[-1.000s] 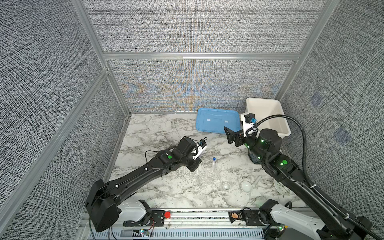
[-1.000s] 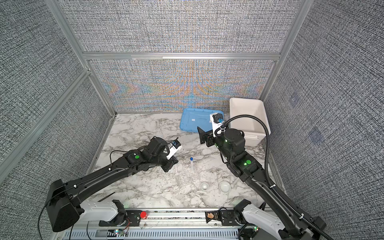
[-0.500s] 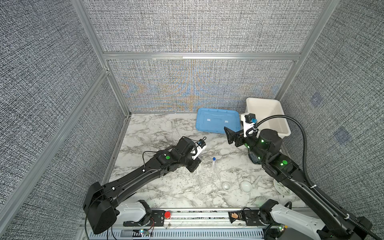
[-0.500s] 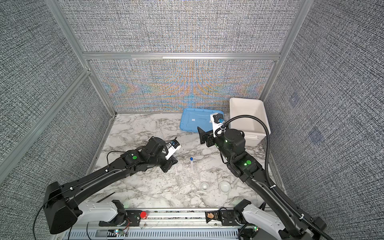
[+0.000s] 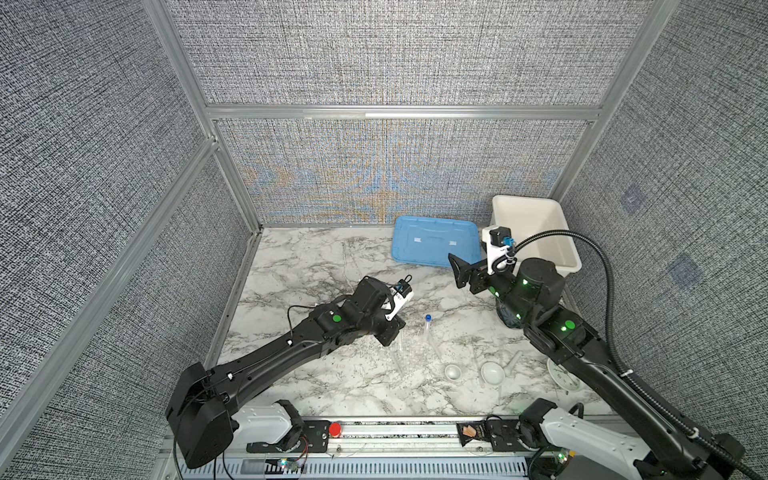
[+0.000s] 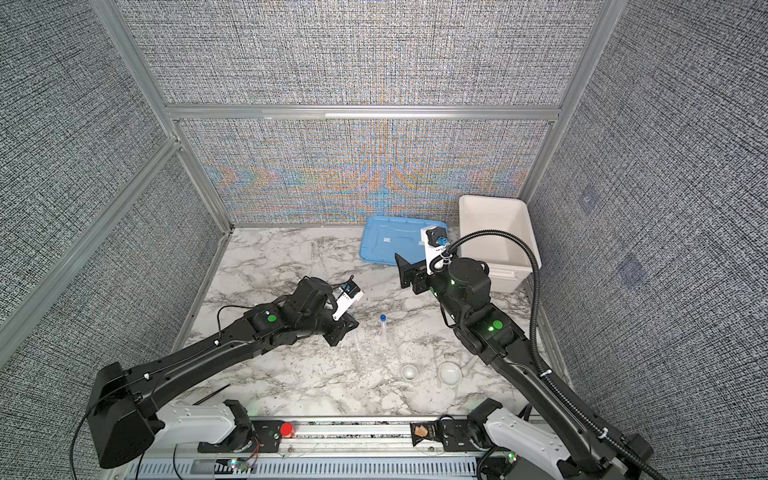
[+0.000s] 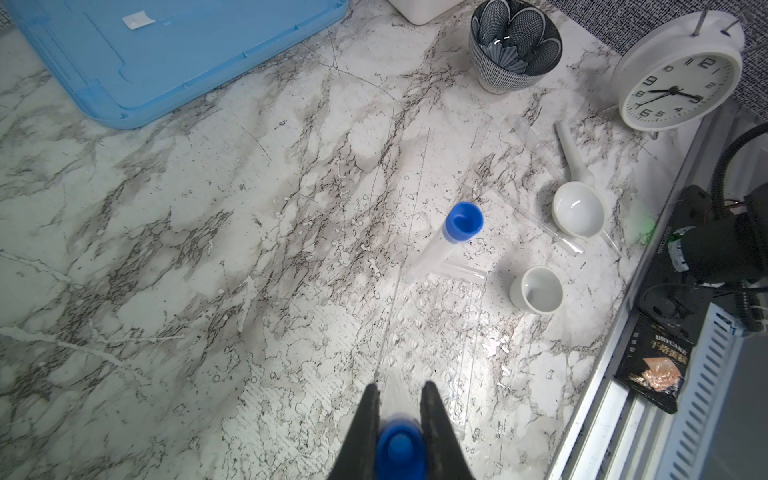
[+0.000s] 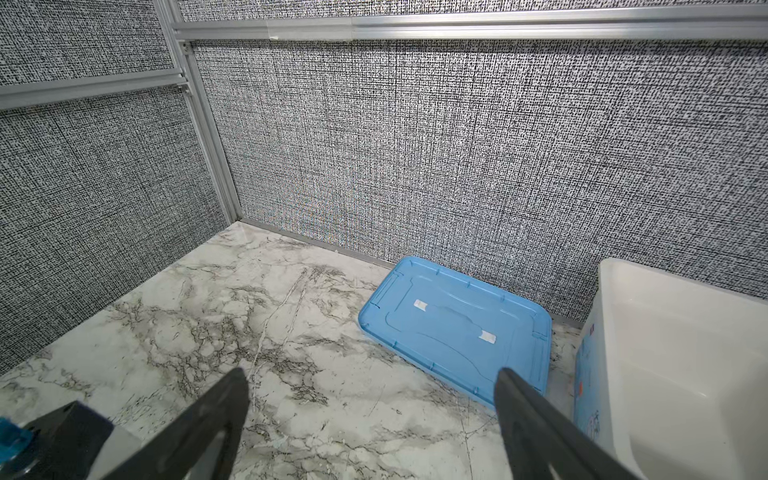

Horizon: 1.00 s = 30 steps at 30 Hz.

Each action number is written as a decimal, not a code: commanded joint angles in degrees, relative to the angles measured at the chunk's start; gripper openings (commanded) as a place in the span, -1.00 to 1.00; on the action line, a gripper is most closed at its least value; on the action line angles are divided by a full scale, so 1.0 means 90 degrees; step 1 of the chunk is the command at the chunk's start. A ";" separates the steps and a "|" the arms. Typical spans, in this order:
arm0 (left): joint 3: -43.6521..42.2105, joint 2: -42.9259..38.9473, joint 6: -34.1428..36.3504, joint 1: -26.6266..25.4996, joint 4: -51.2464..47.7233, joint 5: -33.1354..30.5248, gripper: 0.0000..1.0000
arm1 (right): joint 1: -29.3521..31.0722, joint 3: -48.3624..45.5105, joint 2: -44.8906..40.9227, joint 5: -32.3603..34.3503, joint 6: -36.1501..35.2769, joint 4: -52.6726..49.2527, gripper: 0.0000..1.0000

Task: Organize the chemistry lab equipment

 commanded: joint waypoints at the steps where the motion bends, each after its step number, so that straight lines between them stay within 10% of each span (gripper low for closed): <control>1: 0.0063 0.0001 0.0064 -0.0007 -0.0283 0.0031 -0.81 | -0.0001 -0.0009 -0.0011 0.0040 0.0023 0.0102 0.88; 30: -0.0577 -0.0187 0.0067 -0.0024 0.0223 -0.0134 -0.81 | 0.0008 -0.0151 -0.0173 0.0080 0.0152 -0.0084 0.88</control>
